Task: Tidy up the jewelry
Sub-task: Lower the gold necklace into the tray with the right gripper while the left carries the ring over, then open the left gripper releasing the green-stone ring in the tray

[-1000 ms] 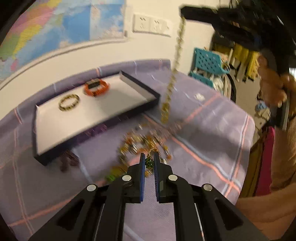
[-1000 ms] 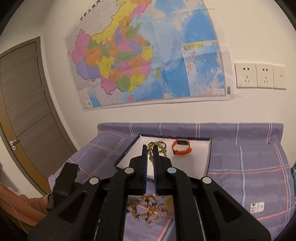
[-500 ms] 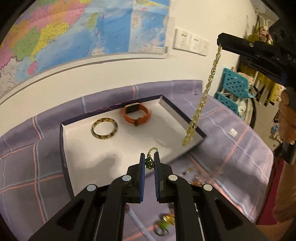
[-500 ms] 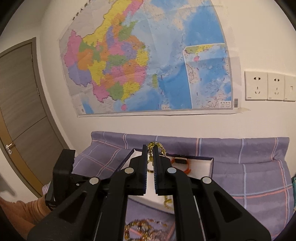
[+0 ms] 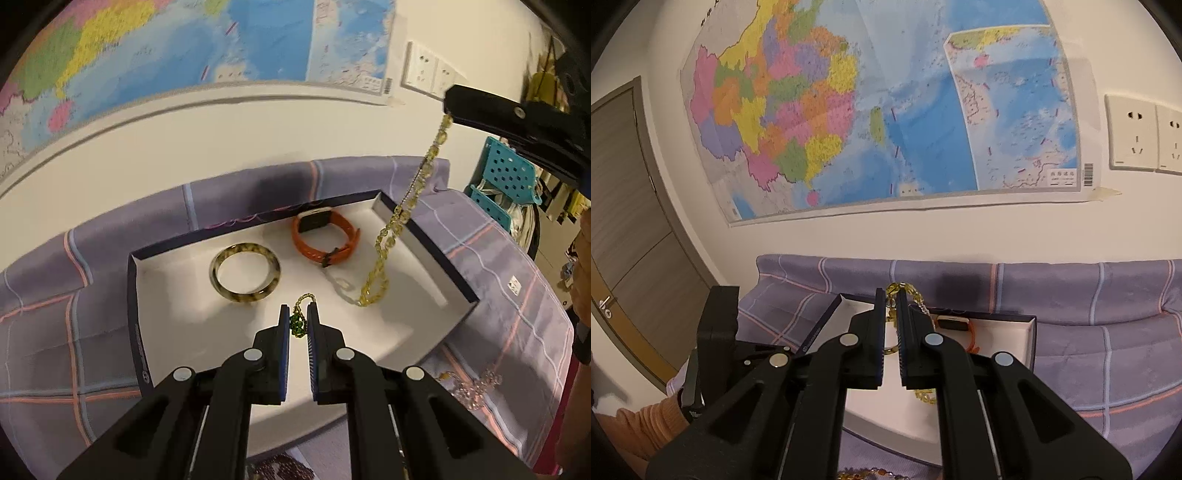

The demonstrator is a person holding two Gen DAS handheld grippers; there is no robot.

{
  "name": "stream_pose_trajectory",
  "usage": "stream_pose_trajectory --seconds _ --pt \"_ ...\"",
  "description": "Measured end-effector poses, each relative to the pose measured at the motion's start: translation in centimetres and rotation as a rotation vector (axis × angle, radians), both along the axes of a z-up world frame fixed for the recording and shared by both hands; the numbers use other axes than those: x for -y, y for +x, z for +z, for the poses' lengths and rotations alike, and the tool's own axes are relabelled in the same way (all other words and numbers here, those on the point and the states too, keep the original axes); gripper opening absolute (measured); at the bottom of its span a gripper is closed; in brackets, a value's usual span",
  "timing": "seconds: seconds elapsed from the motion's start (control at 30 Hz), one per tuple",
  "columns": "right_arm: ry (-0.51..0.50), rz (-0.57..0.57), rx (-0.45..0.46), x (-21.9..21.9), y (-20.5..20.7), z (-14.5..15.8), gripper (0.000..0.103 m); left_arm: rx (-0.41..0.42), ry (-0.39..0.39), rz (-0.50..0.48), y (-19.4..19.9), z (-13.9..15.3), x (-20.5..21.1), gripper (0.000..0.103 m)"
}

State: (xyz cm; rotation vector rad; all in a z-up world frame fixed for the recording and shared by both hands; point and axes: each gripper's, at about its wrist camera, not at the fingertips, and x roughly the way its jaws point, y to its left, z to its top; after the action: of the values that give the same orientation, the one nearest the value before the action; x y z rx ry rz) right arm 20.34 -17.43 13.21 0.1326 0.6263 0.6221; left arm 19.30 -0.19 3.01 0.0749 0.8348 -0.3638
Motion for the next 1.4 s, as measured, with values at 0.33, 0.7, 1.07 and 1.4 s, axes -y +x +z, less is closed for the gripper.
stream_pose_trajectory --seconds 0.33,0.7,1.07,1.4 --pt "-0.095 0.022 -0.092 -0.7 1.3 -4.7 0.006 -0.066 0.033 0.031 1.5 -2.5 -0.8 0.008" --pt "-0.185 0.026 -0.226 -1.9 3.7 -10.2 0.006 -0.099 0.033 0.049 2.8 -3.2 -1.2 0.008" --pt "-0.229 0.026 -0.285 -2.9 4.5 -12.5 0.012 -0.118 0.012 0.074 3.9 -3.5 -1.2 0.023" --pt "-0.176 -0.019 -0.241 0.3 1.7 -10.7 0.027 -0.06 -0.025 0.099 1.5 -2.0 -2.5 0.053"
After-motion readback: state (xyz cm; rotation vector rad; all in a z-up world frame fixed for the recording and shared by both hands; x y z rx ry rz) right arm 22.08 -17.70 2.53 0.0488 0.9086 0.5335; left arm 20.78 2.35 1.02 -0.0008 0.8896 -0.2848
